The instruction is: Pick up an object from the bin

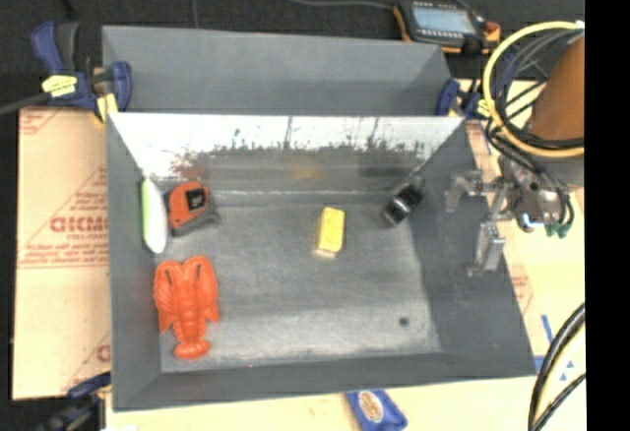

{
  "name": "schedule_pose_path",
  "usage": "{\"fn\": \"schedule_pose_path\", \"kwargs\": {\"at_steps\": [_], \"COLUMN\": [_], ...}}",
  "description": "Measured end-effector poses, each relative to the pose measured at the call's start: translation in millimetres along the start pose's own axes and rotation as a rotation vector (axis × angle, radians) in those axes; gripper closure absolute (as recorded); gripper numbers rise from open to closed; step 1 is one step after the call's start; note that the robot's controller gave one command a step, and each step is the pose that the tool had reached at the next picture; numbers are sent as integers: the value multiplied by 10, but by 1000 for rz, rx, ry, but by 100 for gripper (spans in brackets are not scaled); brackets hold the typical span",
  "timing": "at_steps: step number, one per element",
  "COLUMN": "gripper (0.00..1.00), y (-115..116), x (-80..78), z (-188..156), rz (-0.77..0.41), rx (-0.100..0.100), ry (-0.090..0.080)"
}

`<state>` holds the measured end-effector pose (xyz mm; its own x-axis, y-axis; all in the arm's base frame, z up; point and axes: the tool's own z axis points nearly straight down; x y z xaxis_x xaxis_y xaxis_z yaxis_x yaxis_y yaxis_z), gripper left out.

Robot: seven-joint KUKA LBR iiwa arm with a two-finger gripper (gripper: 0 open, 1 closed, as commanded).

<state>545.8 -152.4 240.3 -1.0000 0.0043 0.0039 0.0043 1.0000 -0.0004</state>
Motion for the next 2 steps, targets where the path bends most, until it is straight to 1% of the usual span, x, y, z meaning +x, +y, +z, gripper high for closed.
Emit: {"fn": "schedule_pose_path", "kwargs": {"at_steps": [1,2], "gripper": [0,0], "y": [8,446], "x": [-15,-110], "z": [-48,625], "rz": [-5,-89], "rx": [2,2], "ry": [-8,-11]}}
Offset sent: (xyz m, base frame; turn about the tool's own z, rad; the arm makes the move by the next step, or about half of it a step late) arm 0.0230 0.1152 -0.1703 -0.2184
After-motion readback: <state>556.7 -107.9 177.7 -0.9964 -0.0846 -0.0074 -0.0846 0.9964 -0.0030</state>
